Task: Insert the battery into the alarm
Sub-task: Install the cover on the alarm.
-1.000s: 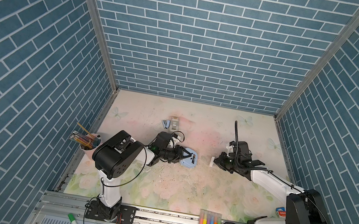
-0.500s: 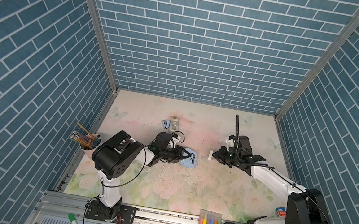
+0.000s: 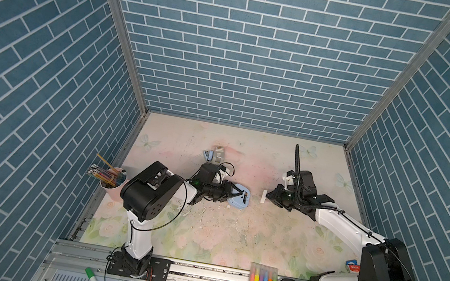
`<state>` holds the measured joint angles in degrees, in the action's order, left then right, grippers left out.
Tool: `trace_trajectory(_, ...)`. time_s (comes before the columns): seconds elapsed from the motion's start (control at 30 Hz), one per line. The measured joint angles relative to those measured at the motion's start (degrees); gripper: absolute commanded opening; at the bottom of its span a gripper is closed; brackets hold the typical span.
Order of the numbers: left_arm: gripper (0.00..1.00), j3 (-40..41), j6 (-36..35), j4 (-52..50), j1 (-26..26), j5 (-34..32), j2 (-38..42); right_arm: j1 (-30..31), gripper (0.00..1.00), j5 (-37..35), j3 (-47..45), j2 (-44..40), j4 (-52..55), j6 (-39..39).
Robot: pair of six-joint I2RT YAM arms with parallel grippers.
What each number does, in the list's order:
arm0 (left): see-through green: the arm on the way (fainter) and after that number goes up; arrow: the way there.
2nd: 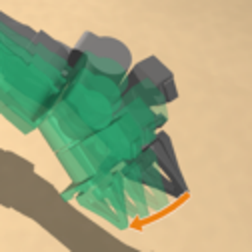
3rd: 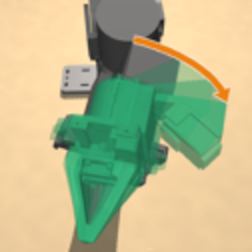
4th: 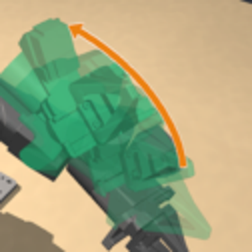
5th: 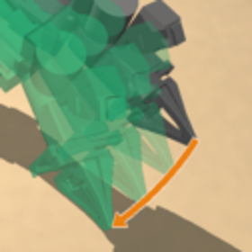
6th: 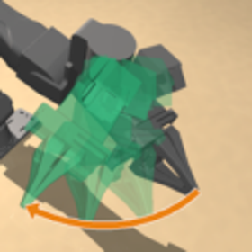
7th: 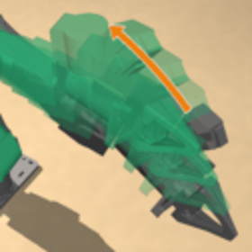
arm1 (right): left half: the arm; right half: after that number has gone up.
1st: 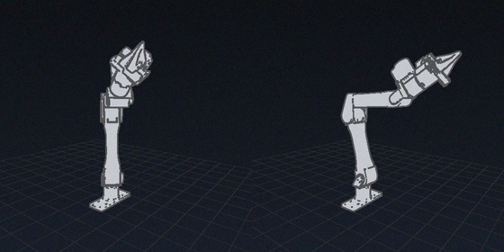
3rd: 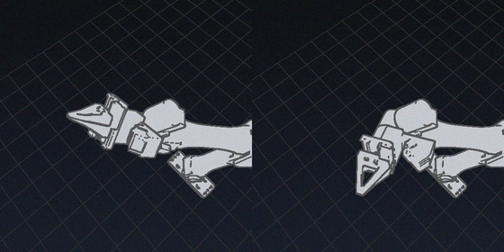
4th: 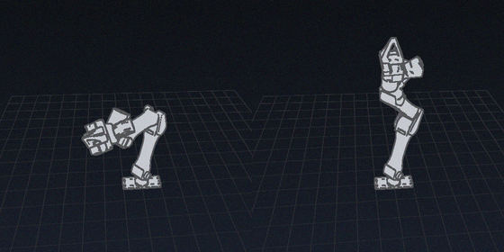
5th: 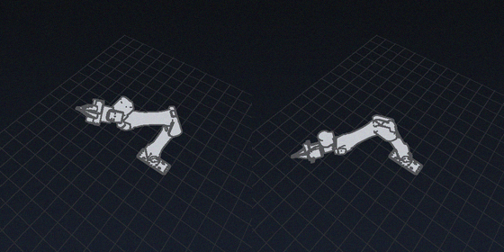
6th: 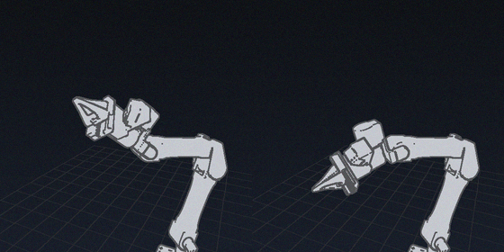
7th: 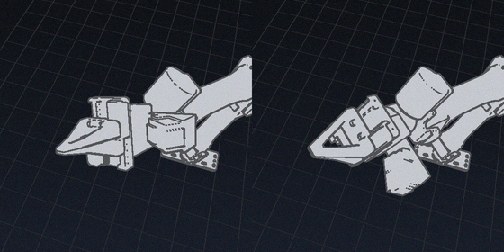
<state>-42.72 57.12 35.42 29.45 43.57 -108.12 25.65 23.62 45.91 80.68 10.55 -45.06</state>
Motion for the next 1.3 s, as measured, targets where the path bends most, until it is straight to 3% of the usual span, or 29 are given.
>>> trace_trajectory(0.93, 0.02, 1.03, 1.42, 5.92, -0.02, 1.55, -2.27, 0.63, 0.0, 1.86, -2.97, -2.05, -4.48, -1.62)
trace_trajectory(1.3, 0.02, 1.03, 1.6, 6.51, 0.0, 1.73, -2.51, 2.6, 0.0, 4.74, -3.37, 0.63, -11.17, -3.87)
